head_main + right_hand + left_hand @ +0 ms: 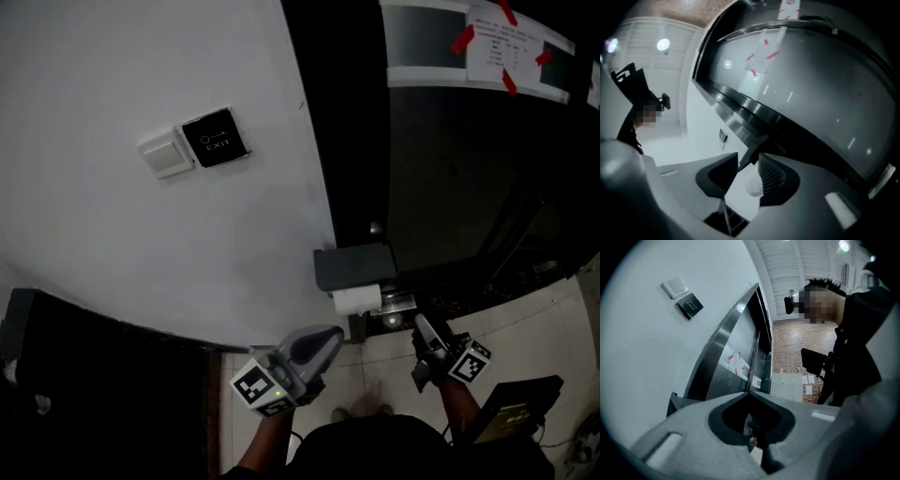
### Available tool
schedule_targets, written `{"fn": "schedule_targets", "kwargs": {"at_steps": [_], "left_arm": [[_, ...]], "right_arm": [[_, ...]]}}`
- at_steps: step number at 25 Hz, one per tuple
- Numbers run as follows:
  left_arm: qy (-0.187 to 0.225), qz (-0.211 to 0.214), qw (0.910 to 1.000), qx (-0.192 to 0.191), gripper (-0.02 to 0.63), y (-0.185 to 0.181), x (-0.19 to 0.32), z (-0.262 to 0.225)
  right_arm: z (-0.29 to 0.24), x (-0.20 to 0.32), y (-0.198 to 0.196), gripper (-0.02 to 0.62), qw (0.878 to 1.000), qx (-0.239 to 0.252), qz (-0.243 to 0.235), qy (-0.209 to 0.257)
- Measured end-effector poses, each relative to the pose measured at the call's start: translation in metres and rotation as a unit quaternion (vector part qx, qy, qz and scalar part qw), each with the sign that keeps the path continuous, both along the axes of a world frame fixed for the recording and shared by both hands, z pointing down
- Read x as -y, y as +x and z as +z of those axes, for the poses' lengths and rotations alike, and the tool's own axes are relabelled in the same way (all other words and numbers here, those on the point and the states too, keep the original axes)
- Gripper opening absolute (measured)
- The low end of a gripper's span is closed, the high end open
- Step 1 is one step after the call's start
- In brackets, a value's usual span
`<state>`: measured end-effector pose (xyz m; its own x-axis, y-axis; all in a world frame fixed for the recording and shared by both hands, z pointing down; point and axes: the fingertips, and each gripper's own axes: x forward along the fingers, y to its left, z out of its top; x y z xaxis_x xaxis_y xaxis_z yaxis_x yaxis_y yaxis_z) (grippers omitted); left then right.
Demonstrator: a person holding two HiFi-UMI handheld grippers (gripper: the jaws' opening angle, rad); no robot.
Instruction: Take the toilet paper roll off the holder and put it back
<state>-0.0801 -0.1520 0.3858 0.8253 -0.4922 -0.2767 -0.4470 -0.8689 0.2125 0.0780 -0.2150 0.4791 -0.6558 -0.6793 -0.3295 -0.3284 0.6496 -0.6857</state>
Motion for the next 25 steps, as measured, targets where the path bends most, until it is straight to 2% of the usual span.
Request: {"fn": "schedule_targets", "kwargs": {"at_steps": [3, 5, 7, 10, 13, 18, 25], "left_arm": [[0.012, 0.008, 0.9999, -0.004, -0.003, 0.006, -0.002, -0.006], [0.018, 0.014, 0.9997, 0.001, -0.003, 0.01, -0.003, -0.011], [0.023, 0.018, 0.9996, 0.001, -0.003, 0.015, -0.006, -0.018], [0.032, 0.023, 0.9992, 0.004, -0.003, 0.019, -0.009, -0.024], [0.037, 0.019, 0.999, 0.018, -0.003, 0.019, -0.009, -0.021], [0.035, 0.019, 0.9991, 0.017, -0.003, 0.021, -0.011, -0.02], [0.032, 0.021, 0.9993, 0.006, -0.003, 0.022, -0.013, -0.023]], "right_arm": [[-0.064, -0.014, -0.013, 0.007, 0.993, -0.045, -0.016, 0.108], [-0.101, -0.031, -0.031, 0.002, 0.979, -0.084, -0.046, 0.181], [-0.131, -0.048, -0.048, 0.002, 0.96, -0.126, -0.067, 0.242], [-0.15, -0.067, -0.07, 0.002, 0.934, -0.185, -0.084, 0.293], [-0.15, -0.076, -0.086, 0.002, 0.923, -0.203, -0.093, 0.314], [-0.131, -0.077, -0.099, 0.002, 0.925, -0.215, -0.103, 0.296], [-0.13, -0.077, -0.104, 0.002, 0.923, -0.223, -0.101, 0.296]]}}
